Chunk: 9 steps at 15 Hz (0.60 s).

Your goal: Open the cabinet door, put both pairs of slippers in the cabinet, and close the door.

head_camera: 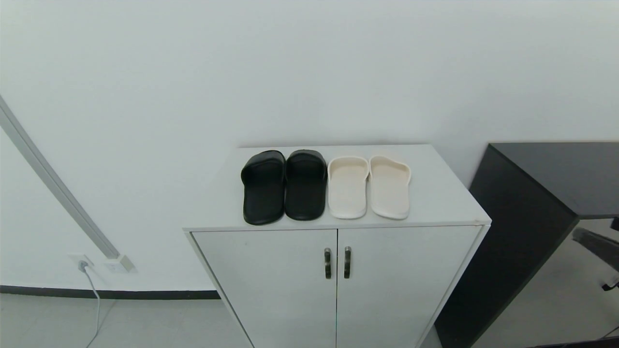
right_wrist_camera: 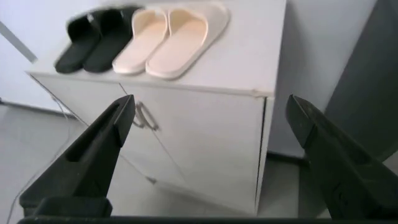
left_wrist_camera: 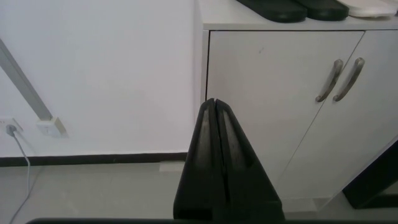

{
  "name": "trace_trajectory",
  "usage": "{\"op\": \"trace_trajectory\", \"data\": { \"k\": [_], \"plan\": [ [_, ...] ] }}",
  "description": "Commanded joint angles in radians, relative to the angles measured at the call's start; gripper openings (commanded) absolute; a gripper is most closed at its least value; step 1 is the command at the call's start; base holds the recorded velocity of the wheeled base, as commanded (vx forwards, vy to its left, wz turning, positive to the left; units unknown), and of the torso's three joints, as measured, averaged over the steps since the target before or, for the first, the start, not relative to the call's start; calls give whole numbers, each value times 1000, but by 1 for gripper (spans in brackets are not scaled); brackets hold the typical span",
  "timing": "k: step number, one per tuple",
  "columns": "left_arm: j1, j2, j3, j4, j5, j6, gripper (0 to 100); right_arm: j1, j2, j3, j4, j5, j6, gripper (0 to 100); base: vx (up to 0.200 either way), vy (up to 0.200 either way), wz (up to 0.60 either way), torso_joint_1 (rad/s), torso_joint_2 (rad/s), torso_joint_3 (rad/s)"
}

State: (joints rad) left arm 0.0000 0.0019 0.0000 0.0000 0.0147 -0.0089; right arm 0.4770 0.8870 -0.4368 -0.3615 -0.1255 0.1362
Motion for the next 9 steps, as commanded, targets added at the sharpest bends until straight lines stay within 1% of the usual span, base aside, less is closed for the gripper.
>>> {"op": "trace_trajectory", "data": {
  "k": [1, 2, 3, 4, 5, 6, 9],
  "plan": [
    [0, 1, 0, 0, 1, 0, 0, 153, 194, -66, -11, -108, 28, 100, 0, 0, 0, 0, 0, 0],
    [0, 1, 0, 0, 1, 0, 0, 189, 230, -92, -11, -140, 42, 100, 0, 0, 0, 0, 0, 0],
    [0, 1, 0, 0, 1, 1, 0, 236, 302, -155, -16, -160, 72, 100, 0, 0, 0, 0, 0, 0],
    [0, 1, 0, 0, 1, 0, 0, 255, 354, -209, -20, -160, 88, 100, 0, 0, 0, 0, 0, 0],
    [0, 1, 0, 0, 1, 0, 0, 265, 411, -266, -20, -160, 100, 100, 0, 0, 0, 0, 0, 0],
    [0, 1, 0, 0, -1, 0, 0, 268, 438, -290, -20, -160, 100, 100, 0, 0, 0, 0, 0, 0],
    [0, 1, 0, 2, -2, 1, 0, 278, 625, -462, -24, -167, 102, 100, 0, 0, 0, 0, 0, 0]
  ]
}}
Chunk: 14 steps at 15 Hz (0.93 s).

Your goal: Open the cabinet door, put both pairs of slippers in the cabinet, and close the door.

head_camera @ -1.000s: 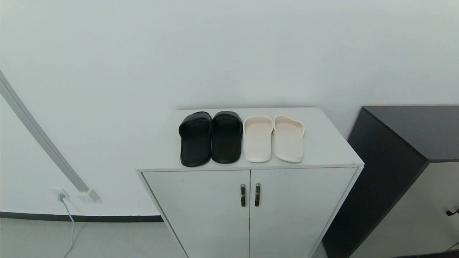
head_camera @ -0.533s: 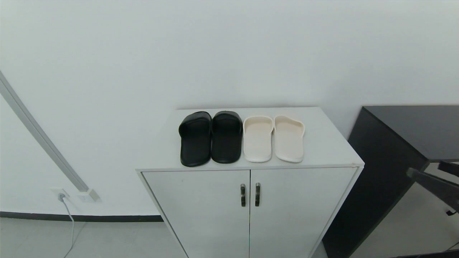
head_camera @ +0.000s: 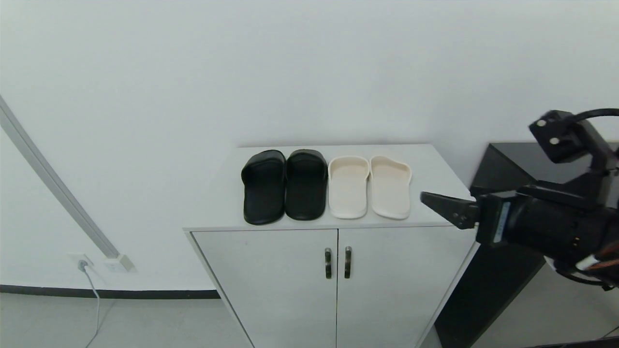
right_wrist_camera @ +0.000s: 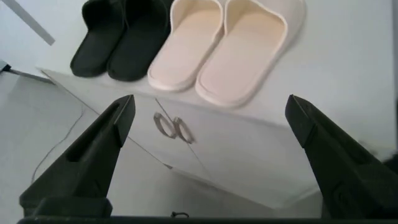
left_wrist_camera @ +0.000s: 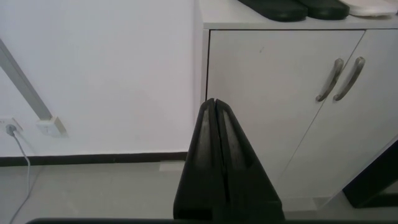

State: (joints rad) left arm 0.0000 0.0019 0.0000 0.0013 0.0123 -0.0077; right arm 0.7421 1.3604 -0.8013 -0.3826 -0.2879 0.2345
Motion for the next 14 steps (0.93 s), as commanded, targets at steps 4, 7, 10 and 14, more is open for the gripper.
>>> {"op": "trace_trajectory", "data": {
  "k": [4, 7, 10, 14],
  "plan": [
    [0, 1, 0, 0, -6, 2, 0, 43, 364, -312, -16, -132, 0, 100, 0, 0, 0, 0, 0, 0],
    [0, 1, 0, 2, -6, 2, 0, 40, 545, -483, -12, -274, -4, 100, 0, 0, 0, 0, 0, 0],
    [0, 1, 0, 2, -6, 2, 0, 25, 623, -579, 17, -324, -11, 100, 0, 0, 0, 0, 0, 0],
    [0, 1, 0, 2, -6, 2, 0, -1, 661, -607, 51, -352, -9, 100, 0, 0, 0, 0, 0, 0]
  ]
}}
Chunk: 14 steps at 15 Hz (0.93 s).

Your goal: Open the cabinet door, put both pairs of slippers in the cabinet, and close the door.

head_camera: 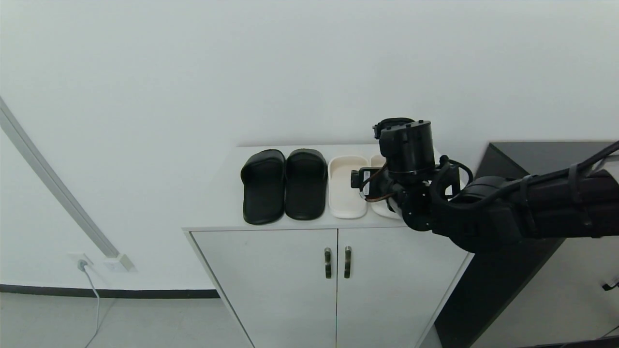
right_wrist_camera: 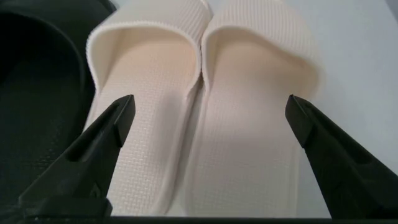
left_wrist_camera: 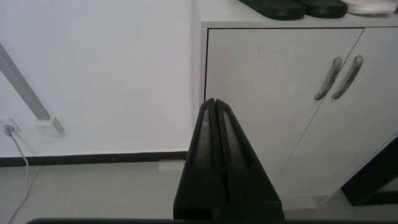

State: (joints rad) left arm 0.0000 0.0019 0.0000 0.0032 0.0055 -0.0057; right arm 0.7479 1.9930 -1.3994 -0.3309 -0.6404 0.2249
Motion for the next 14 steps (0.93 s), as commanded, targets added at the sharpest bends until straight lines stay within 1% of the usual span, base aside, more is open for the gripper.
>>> {"op": "trace_trajectory", "data": {
  "k": [1, 5, 10, 14],
  "plan": [
    [0, 1, 0, -2, 1, 0, 0, -12, 46, -21, -2, 1, 1, 100, 0, 0, 0, 0, 0, 0],
    [0, 1, 0, 0, 1, 0, 0, -36, 121, -125, 1, -1, -9, 100, 0, 0, 0, 0, 0, 0],
    [0, 1, 0, -2, 1, 0, 0, -70, 190, -233, 0, 7, -73, 100, 0, 0, 0, 0, 0, 0],
    [0, 1, 0, 0, 1, -2, 0, -84, 247, -316, 3, 10, -79, 100, 0, 0, 0, 0, 0, 0]
  ]
}}
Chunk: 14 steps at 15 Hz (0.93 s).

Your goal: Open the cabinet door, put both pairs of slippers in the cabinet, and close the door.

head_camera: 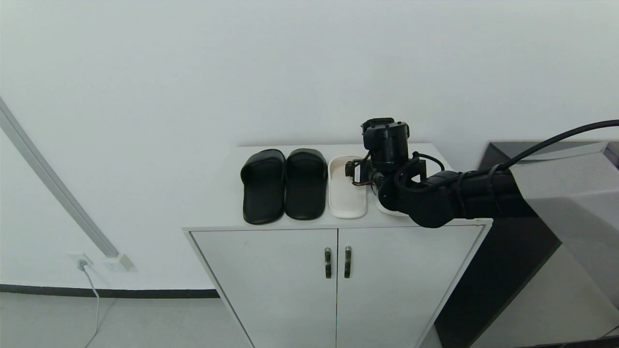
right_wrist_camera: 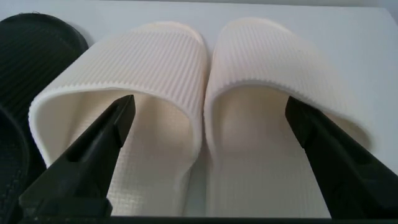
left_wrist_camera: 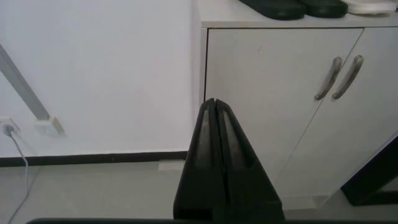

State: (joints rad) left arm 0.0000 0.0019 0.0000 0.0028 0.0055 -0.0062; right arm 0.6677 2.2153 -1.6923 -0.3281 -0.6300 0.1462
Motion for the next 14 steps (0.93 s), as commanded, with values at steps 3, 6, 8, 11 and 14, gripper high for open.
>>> {"op": "trace_trajectory", "data": {
  "k": [3, 6, 8, 11, 14],
  "plan": [
    [0, 1, 0, -1, 1, 0, 0, -5, 38, -43, 3, 4, -2, 0, 0, 0, 0, 0, 0, 0],
    [0, 1, 0, -1, 1, 0, 0, -8, 41, -44, 0, 4, -13, 0, 0, 0, 0, 0, 0, 0],
    [0, 1, 0, -1, 1, 0, 0, -10, 38, -49, 0, 4, -14, 0, 0, 0, 0, 0, 0, 0],
    [0, 1, 0, -1, 1, 0, 0, -11, 6, -40, 0, 3, -13, 0, 0, 0, 0, 0, 0, 0],
    [0, 1, 0, -1, 1, 2, 0, -5, -88, 48, -3, 7, -13, 0, 0, 0, 0, 0, 0, 0]
  ]
}}
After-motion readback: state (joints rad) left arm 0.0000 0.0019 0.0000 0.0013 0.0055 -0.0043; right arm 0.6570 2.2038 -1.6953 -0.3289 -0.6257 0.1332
